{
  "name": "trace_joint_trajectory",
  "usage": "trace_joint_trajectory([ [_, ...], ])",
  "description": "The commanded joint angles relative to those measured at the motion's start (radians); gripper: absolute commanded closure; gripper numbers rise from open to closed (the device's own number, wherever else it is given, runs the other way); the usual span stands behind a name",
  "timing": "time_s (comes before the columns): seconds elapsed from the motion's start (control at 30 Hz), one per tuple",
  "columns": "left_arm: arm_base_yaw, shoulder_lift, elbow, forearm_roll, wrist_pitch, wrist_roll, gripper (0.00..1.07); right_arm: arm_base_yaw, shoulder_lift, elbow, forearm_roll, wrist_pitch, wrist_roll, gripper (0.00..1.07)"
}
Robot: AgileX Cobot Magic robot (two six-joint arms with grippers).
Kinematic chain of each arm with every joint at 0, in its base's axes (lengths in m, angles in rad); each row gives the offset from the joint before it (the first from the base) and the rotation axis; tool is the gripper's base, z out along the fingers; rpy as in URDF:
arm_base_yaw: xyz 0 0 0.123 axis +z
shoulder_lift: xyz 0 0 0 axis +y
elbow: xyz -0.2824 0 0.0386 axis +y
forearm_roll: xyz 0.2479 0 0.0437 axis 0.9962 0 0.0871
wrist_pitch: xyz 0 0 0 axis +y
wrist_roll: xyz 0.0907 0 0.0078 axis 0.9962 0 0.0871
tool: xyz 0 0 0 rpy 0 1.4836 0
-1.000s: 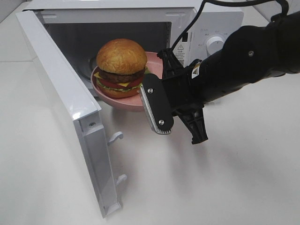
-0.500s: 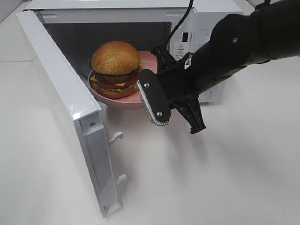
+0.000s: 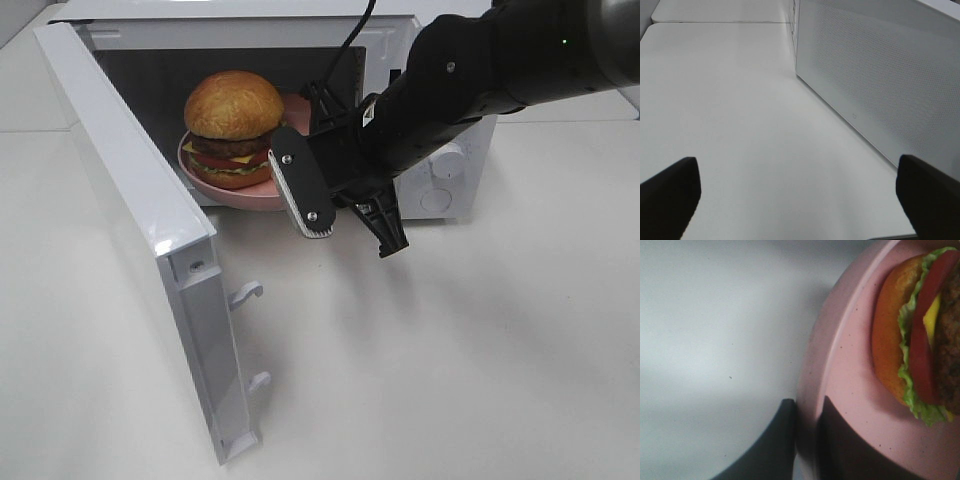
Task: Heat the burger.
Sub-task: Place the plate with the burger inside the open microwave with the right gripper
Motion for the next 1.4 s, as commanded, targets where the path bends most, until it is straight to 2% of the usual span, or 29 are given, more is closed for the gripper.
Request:
trace_joint_trajectory([
  [0.03,0.0,-0.011,0.0,-0.004,-0.014,0.0,0.09,-0.011,0.0,-0.035,0.005,-0.052,0.016,1.04],
  [0.8,0.0,-0.011,0.0,-0.004,-0.014,0.0,0.09,-0.008,0.146,-0.216,0.021,-0.026,0.027,1.04],
  [1.2,0.0,-0.011,0.0,-0.004,-0.014,0.0,0.09,-0.008,0.255,-0.393,0.006,0.025,0.068,1.03],
  [1.4,0.0,-0.011,0.0,-0.004,-0.014,0.0,0.09,-0.008,0.289,-0.449,-0.013,0.032,0.122,1.03],
])
